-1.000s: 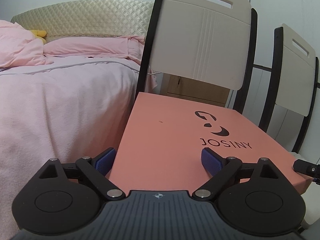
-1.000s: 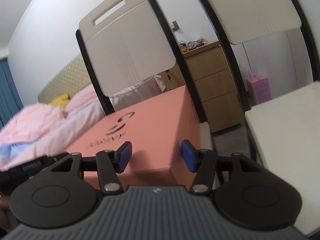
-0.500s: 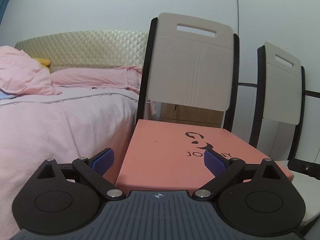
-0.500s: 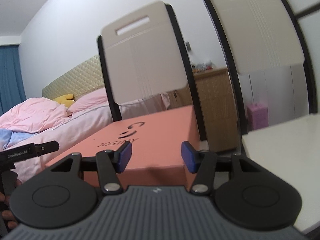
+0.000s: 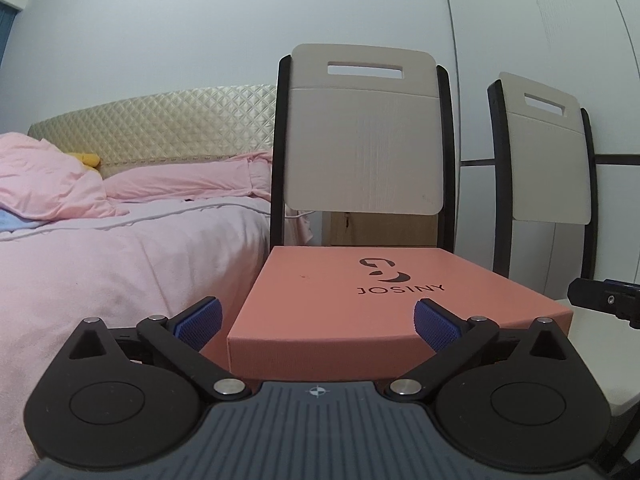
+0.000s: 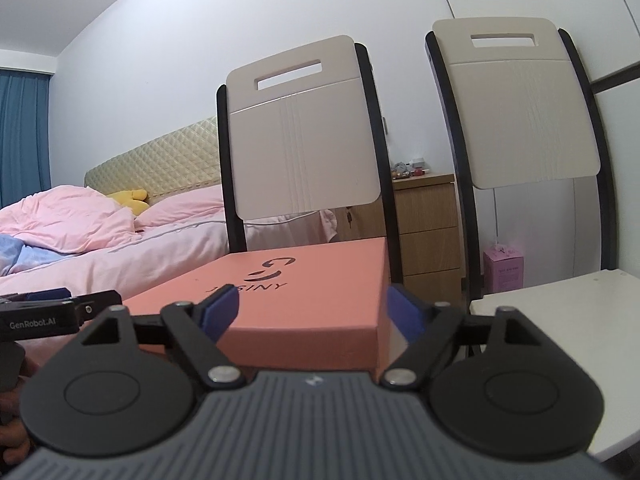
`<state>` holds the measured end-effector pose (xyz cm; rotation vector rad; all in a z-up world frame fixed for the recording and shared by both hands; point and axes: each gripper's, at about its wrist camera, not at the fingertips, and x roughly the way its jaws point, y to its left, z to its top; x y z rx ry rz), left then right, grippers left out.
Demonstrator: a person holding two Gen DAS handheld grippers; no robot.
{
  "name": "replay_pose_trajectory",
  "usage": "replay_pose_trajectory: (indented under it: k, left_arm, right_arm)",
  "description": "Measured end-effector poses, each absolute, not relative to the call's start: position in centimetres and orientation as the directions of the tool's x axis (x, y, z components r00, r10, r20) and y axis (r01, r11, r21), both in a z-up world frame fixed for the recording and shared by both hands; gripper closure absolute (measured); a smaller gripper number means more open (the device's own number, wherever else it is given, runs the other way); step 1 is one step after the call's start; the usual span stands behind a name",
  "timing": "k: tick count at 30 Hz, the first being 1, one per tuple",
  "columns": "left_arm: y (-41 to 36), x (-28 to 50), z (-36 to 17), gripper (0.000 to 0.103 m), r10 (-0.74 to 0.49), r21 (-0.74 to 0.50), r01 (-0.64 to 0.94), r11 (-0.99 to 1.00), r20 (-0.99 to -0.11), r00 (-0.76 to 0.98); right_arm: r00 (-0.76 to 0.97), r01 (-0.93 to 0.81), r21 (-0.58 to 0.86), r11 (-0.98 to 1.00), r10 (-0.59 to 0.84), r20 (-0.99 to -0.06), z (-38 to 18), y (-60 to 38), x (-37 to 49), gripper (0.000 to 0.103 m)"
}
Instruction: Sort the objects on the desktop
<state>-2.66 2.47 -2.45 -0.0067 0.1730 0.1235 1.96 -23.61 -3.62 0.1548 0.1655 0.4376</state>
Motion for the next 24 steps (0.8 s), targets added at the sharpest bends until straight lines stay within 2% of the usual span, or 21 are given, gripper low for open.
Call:
replay_pose_trajectory:
  k: [4,12,14,24]
  left_arm:
    - [2.74,-2.77,-2.52,0.000,0.123,-0.008,-0.126,0.992,-0.157,0.980]
    - [2.69,-3.02,-2.70,0.000,0.124,-0.014,-0.127,0.992,-0.148,0.981]
    - [2.55,-3.06,-2.73,0.000,0.124,-0.007,-0.126,0.992,-0.145,0.982]
    - [2.47,-3.07,-2.87,0.000,0.160,0.006,-0.161,0.987,-0.136,0.978]
  right_arm:
    - [0.901,-0.397,0.164,0.903,0.417,-0.116,-3.69,-23.22,2.03,0.007]
    - [0.904,-0.401,0.131,0.907,0.415,-0.107,-3.67,-23.03,1.95,0.006]
    - [0.904,-0.400,0.127,0.907,0.414,-0.106,-3.70,-22.99,1.94,0.000]
    - [0.910,-0.388,0.118,0.914,0.400,-0.107,-3.79,-22.89,1.81,0.000]
